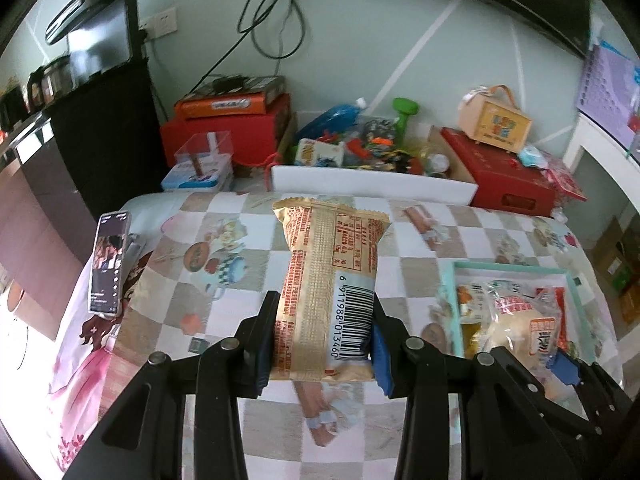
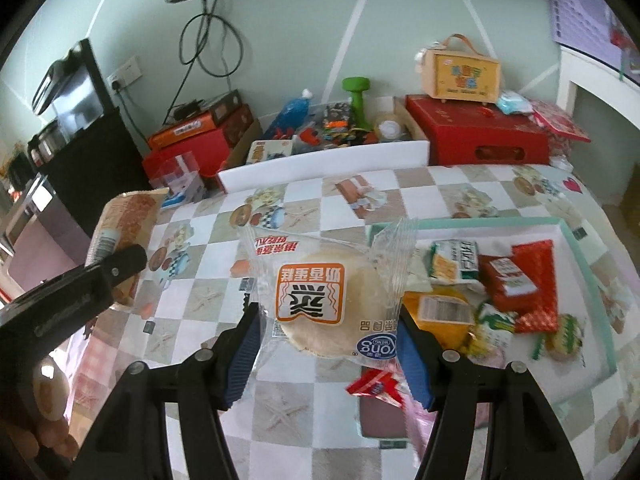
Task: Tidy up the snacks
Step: 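Lift the wafer bar and round bun and carry them over the tray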
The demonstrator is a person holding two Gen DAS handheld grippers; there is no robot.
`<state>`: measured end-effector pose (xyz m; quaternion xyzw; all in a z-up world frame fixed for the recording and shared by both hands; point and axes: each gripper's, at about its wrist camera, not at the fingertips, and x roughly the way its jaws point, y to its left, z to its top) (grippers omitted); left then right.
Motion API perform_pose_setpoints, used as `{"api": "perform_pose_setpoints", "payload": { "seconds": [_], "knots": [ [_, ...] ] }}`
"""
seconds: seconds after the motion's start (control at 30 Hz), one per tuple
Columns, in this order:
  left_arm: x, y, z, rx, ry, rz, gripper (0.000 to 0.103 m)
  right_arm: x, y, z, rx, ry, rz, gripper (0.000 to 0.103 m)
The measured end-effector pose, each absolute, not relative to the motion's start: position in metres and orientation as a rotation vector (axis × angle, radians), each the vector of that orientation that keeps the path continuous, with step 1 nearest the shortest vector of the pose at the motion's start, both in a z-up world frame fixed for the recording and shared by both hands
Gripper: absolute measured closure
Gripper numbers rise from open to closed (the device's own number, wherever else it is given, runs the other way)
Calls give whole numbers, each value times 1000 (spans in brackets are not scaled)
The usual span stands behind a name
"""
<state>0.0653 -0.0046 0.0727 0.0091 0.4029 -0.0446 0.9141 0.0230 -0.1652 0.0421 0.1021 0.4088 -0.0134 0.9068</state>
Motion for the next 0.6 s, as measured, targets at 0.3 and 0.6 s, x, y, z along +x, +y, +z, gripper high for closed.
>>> {"api": "perform_pose_setpoints", "payload": {
  "seconds": [0.3,0.6],
  "knots": [
    [52,-72,78,113,812,-215,61,15,-229,41,313,841,-143,36],
    [30,-146,72,217,810,-373,61,-9,-312,40,403,817,-316,36]
  ]
}}
